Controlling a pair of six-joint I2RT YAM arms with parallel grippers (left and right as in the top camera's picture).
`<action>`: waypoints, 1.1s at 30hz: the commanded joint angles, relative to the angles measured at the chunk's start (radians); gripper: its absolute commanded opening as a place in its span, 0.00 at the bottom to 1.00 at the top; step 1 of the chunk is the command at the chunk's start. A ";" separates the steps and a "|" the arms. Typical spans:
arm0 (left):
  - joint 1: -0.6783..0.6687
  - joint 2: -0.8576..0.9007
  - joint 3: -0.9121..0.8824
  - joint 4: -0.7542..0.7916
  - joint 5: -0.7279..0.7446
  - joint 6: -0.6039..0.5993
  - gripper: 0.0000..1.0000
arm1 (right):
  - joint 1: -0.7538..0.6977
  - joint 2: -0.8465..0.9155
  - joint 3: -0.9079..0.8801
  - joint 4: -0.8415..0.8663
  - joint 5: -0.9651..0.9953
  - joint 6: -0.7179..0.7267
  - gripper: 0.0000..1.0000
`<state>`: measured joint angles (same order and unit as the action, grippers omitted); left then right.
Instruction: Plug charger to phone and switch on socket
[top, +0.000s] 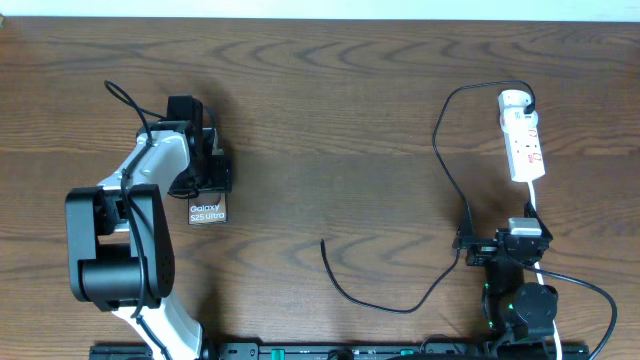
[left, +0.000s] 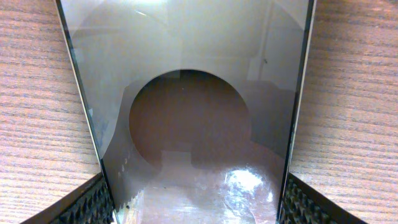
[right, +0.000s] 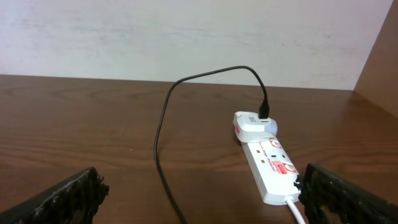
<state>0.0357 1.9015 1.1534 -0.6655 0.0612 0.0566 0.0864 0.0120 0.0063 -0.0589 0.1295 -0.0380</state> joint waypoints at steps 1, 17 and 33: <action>0.000 0.057 -0.053 -0.005 0.005 0.003 0.67 | -0.006 -0.005 -0.001 -0.004 0.003 -0.012 0.99; 0.000 0.057 -0.053 -0.002 0.005 0.003 0.24 | -0.006 -0.005 -0.001 -0.004 0.003 -0.012 0.99; 0.000 0.057 -0.053 0.002 0.005 0.003 0.08 | -0.006 -0.005 -0.001 -0.004 0.003 -0.012 0.99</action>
<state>0.0357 1.9015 1.1534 -0.6647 0.0612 0.0566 0.0864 0.0120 0.0063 -0.0589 0.1295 -0.0380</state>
